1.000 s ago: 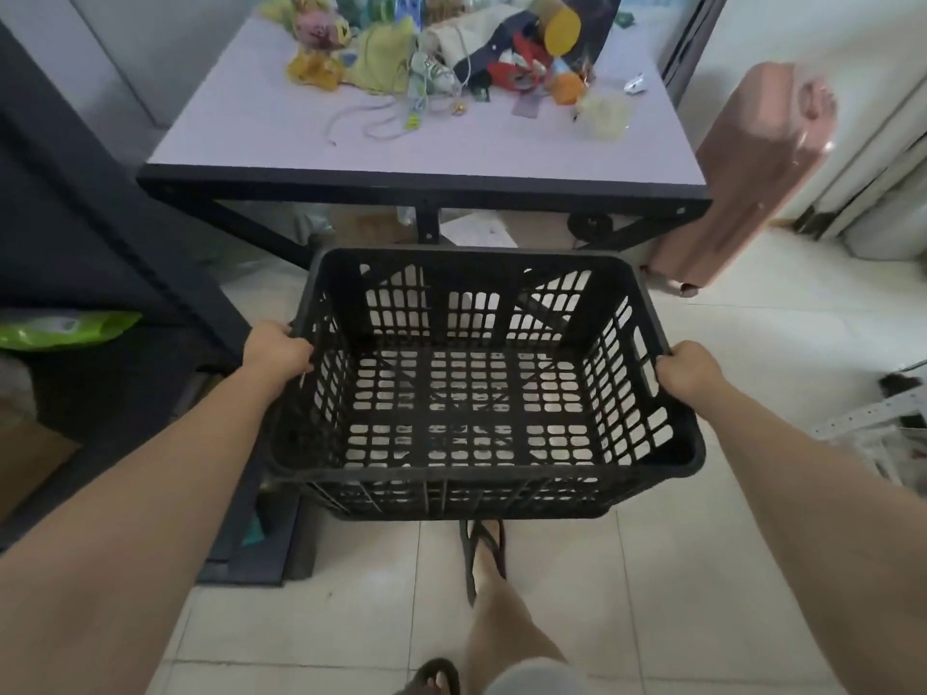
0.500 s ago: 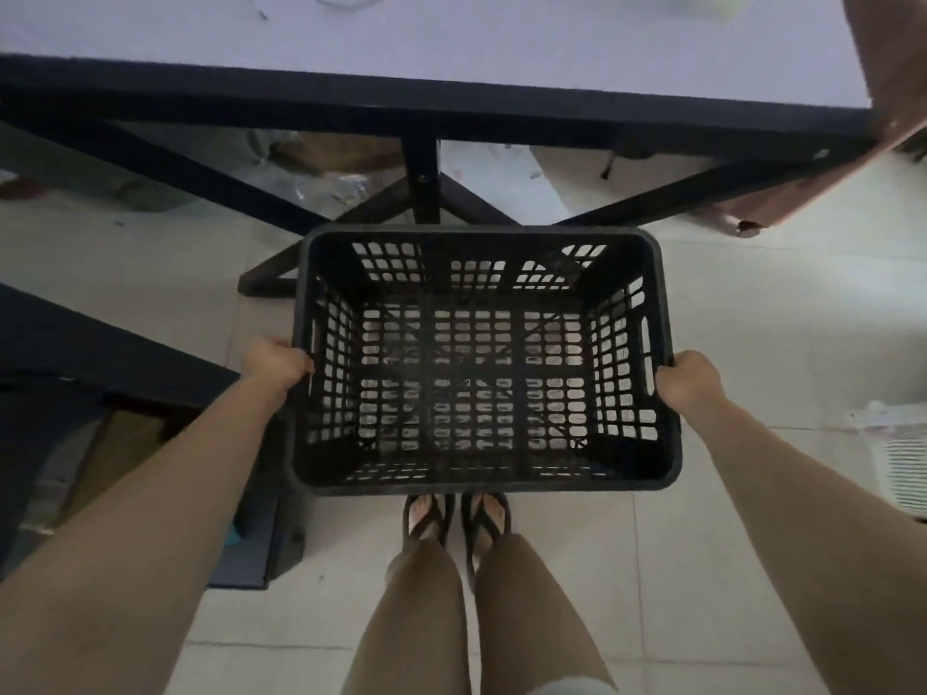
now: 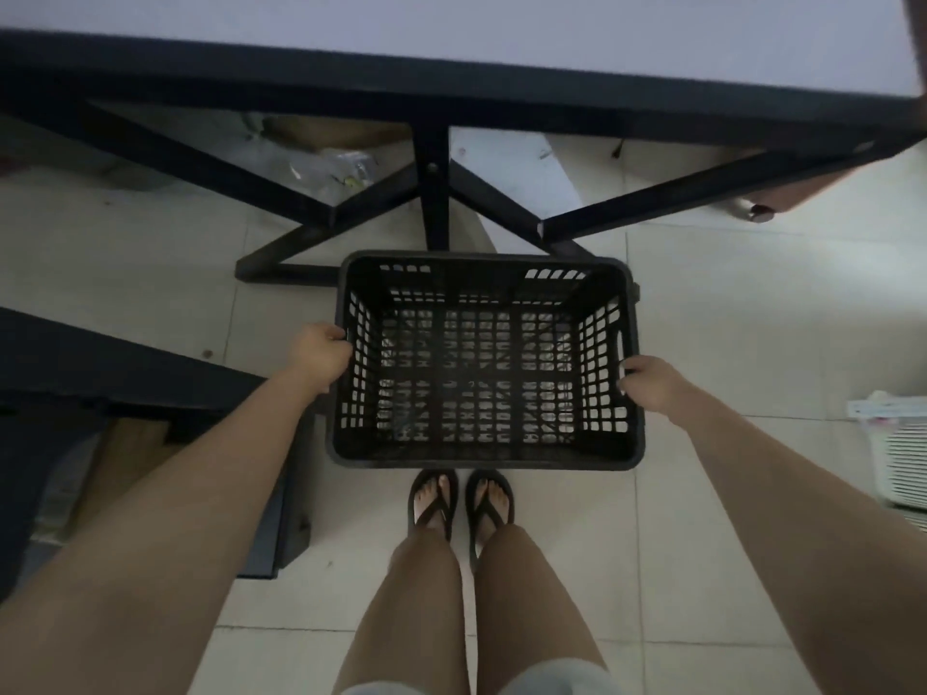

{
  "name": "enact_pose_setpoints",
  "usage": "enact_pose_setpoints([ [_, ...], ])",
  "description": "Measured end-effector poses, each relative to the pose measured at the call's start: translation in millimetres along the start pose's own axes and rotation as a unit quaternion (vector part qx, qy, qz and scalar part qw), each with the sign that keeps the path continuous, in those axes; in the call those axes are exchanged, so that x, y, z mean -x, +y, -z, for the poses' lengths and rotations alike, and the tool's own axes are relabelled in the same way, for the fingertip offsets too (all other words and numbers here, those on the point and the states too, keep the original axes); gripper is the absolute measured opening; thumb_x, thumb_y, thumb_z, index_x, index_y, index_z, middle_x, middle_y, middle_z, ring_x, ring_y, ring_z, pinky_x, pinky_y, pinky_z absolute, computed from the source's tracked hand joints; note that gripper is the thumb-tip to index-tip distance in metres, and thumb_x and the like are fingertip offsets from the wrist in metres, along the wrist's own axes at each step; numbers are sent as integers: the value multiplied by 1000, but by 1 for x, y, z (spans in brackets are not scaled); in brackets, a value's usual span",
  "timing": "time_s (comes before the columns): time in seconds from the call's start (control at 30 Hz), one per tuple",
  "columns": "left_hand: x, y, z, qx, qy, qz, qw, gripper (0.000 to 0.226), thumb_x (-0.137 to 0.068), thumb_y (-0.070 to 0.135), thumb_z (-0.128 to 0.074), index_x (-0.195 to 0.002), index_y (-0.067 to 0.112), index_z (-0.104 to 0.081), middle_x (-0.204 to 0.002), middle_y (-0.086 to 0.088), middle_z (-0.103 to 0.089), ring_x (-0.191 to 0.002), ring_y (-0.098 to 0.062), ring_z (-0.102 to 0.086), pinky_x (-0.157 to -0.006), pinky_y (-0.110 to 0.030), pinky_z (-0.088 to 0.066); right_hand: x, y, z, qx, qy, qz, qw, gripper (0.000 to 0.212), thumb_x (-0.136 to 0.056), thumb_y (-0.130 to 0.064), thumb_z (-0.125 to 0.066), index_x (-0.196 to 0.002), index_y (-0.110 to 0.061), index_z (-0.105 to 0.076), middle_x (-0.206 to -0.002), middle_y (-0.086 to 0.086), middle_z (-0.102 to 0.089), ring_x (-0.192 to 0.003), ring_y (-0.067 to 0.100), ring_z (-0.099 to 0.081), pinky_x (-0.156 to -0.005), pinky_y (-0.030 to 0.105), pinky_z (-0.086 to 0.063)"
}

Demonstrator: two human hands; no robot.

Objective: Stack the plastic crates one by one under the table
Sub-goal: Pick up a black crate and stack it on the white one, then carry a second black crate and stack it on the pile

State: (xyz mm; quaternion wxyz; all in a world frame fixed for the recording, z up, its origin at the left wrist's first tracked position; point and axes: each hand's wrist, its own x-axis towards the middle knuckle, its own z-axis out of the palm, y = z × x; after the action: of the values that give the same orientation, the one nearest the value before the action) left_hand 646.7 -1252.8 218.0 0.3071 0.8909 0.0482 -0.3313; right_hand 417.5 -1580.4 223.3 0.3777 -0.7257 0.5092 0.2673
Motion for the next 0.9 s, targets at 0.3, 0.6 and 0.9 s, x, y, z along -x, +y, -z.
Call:
enact_pose_setpoints([
  [0.3,85,109,100,3,28,-138,990,13,-89,10,-52,-91,13,-64,-83,-4,-61,-88,-24,-59,-83,-37,-50,114,-101,55,170,-32,171,970,30,-95,-12,-48,-117,2,-61,-98,11,-61,-89,22,-53,-69,24,-44],
  [0.6,224,58,146,31,166,-143,975,15,-89,9,-51,-95,15,-63,-95,-10,-67,-87,-24,-65,-75,-31,-50,216,-139,67,324,5,261,909,33,-94,-17,-51,-119,3,-58,-96,12,-62,-76,23,-55,-64,30,-46],
  [0.9,432,-119,161,56,257,-7,965,17,-89,6,-53,-93,1,-68,-85,-13,-64,-88,-31,-65,-83,-41,-54,348,-141,-31,455,-66,405,790,33,-89,-14,-58,-118,2,-61,-83,8,-61,-83,26,-59,-70,32,-48],
])
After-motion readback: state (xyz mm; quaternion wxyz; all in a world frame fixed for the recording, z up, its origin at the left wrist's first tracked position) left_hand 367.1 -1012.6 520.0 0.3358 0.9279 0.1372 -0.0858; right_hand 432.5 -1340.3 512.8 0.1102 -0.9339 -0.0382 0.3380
